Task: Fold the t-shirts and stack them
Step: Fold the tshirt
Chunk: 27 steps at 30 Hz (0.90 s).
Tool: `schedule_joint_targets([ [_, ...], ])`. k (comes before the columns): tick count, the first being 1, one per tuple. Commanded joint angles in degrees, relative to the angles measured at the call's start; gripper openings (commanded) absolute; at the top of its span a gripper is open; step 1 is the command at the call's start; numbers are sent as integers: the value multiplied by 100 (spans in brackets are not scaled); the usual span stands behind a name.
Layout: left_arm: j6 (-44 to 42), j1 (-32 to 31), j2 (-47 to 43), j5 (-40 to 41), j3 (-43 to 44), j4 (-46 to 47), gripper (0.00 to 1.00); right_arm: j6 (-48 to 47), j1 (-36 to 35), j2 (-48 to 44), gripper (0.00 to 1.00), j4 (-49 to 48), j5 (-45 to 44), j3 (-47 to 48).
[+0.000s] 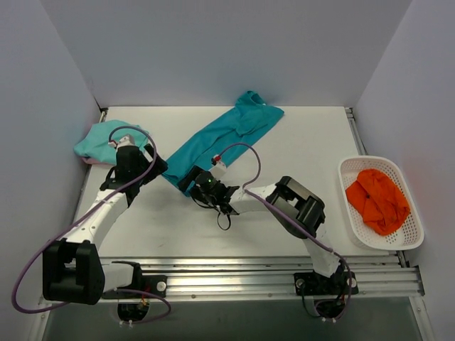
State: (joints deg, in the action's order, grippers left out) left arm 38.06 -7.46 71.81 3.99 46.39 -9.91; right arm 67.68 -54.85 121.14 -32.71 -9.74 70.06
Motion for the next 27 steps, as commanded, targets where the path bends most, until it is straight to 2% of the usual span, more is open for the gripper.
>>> schedule_joint_targets([
  [1,-80,78,-70,-117,10,244,94,52,-61,137,71,503,218,-511],
  [2,-71,87,-88,-126,2,235,94,70,-52,164,64,468,244,-581],
  [3,-62,96,-114,-126,-16,244,94,61,-61,303,42,511,288,-555],
  [4,-62,96,-167,-135,-25,253,94,96,-43,400,35,624,314,-494],
  [7,-53,148,-255,-144,-78,262,94,-26,-26,822,26,836,551,-108],
  [9,-62,219,-308,-153,-121,262,94,-79,-26,1059,11,1028,604,138],
  [12,-71,298,-361,-205,-157,288,94,-229,-17,1227,0,1196,640,323],
  [19,-71,368,-326,-311,-192,420,94,-334,45,1009,0,1302,526,26],
  [23,-36,368,-229,-390,-192,490,94,-449,10,394,0,1566,149,-562],
  [27,8,360,-141,-538,-201,595,94,-405,-218,-912,0,2143,-527,-1564],
])
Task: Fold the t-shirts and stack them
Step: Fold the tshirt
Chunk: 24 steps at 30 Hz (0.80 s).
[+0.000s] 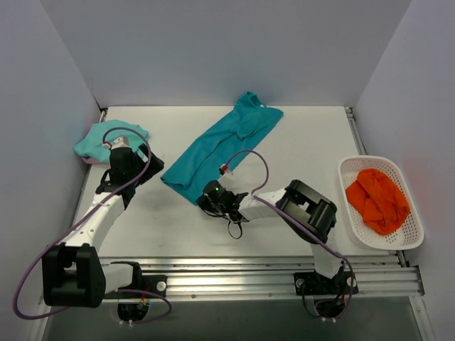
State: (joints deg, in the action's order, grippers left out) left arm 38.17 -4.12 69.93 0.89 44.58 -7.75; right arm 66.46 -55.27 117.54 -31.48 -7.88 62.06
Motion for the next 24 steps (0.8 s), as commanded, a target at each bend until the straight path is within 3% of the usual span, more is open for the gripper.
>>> schedule_joint_targets([
  [1,23,25,56,-255,-28,388,94,-108,-221,-826,0,2180,-854,-1001],
  [10,217,-317,135,-379,-142,424,94,2062,-459,-4043,2,4412,-1988,-3577],
  [11,226,-413,117,-309,-142,397,94,2343,-459,-4515,25,4658,-2033,-3718],
  [12,234,-527,91,-247,-142,301,94,2476,-468,-4746,39,4808,-2086,-3832],
  [13,243,-842,65,-168,-134,239,94,2582,-485,-4975,80,4958,-2225,-3972],
  [14,243,-1019,30,-142,-142,178,94,2644,-511,-5369,100,5142,-2288,-4017],
  [18,278,-1801,-277,359,-239,-375,94,2714,-617,-6005,100,5626,-2560,-3966],
  [24,559,-2699,-1286,895,-888,-1280,94,2811,-924,-6129,100,6154,-2886,-3631],
])
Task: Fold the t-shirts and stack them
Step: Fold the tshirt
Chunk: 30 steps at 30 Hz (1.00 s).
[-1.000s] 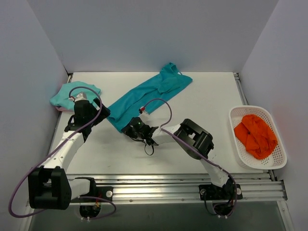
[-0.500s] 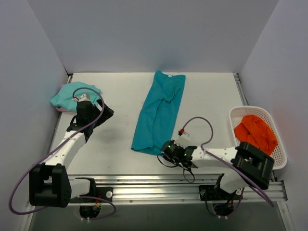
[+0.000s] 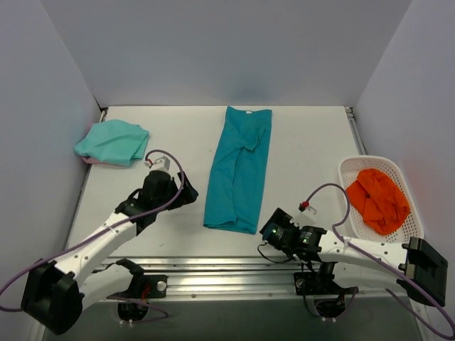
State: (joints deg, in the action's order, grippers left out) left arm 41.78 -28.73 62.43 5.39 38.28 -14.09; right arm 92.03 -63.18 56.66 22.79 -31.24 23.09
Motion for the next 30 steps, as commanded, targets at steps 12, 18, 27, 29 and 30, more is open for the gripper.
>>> schedule_joint_targets([
  [12,981,-994,-831,139,-1603,402,94,-141,-397,837,96,-1083,-347,46],
  [18,1166,-1126,250,-169,-1886,1926,94,-299,-380,1162,59,-1636,-400,64],
  [27,1218,-1381,1491,-310,-1631,2771,94,-414,-301,1821,30,-1839,-339,328],
  [29,1219,-1390,1552,-310,-1631,2824,94,-440,-274,1918,31,-1953,-312,328],
  [30,1236,-1407,1561,-310,-1631,2841,94,-458,-257,1945,31,-1988,-303,319],
])
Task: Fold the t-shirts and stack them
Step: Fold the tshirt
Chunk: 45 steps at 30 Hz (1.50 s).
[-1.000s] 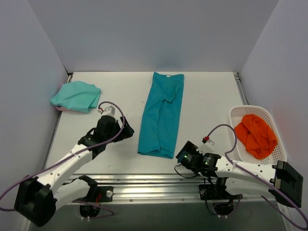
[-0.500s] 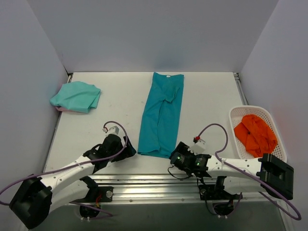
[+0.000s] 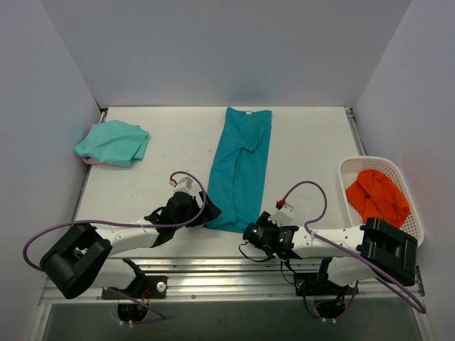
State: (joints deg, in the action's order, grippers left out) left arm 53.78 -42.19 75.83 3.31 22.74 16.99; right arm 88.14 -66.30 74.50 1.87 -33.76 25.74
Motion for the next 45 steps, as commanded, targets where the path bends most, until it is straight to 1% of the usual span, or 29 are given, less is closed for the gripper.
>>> schedule_joint_targets([
  [1,27,-69,213,-103,-86,-267,94,-95,100,240,31,42,-17,46],
  [5,27,-78,125,-76,-103,-337,94,-165,126,363,30,-64,36,72],
  [11,89,-140,-94,-15,-209,-399,95,-200,153,416,21,-134,53,37],
  [12,106,-149,-121,-6,-235,-399,98,-201,161,416,20,-134,62,28],
  [13,106,-157,-147,-15,-261,-390,97,-201,170,425,16,-134,71,2],
  [14,106,-166,-191,-15,-279,-399,89,-192,188,416,15,-134,80,-7],
  [15,124,-166,-218,-23,-288,-407,83,-183,197,416,14,-134,80,-25],
  [16,115,-184,-262,-24,-297,-425,67,-183,197,399,12,-134,80,-51],
  [18,124,-193,-297,-24,-297,-477,52,-174,214,372,10,-134,80,-77],
  [19,133,-201,-323,-15,-297,-504,40,-165,223,346,9,-134,80,-86],
  [20,150,-219,-350,-23,-297,-548,36,-165,223,320,8,-125,80,-112],
  [21,142,-228,-367,-15,-297,-557,31,-148,240,276,4,-117,71,-121],
  [22,150,-236,-394,20,-297,-565,26,-130,249,258,3,-73,54,-130],
  [25,150,-263,-385,55,-297,-583,25,-130,267,153,2,15,27,-165],
  [26,142,-263,-368,90,-297,-592,17,-113,267,118,1,50,27,-174],
  [27,133,-263,-350,99,-288,-592,14,-104,267,91,0,85,18,-192],
  [29,124,-280,-324,56,-270,-583,3,-86,267,-40,0,208,-8,-209],
  [33,133,-394,-455,29,-200,-749,2,-95,206,-408,0,664,-26,-192],
  [37,142,-552,-929,90,-25,-1338,2,-78,127,-813,0,1323,-96,88],
  [39,124,-597,-1307,161,125,-1760,2,-86,100,-1111,0,1665,-192,203],
  [40,107,-597,-1517,205,186,-2135,2,-112,91,-1191,0,1755,-236,256],
  [43,-51,-597,-1703,336,485,-2489,2,-191,91,-1464,0,2071,-438,502],
  [45,-183,-588,-1634,398,775,-2604,2,-279,100,-1473,0,2203,-622,713],
])
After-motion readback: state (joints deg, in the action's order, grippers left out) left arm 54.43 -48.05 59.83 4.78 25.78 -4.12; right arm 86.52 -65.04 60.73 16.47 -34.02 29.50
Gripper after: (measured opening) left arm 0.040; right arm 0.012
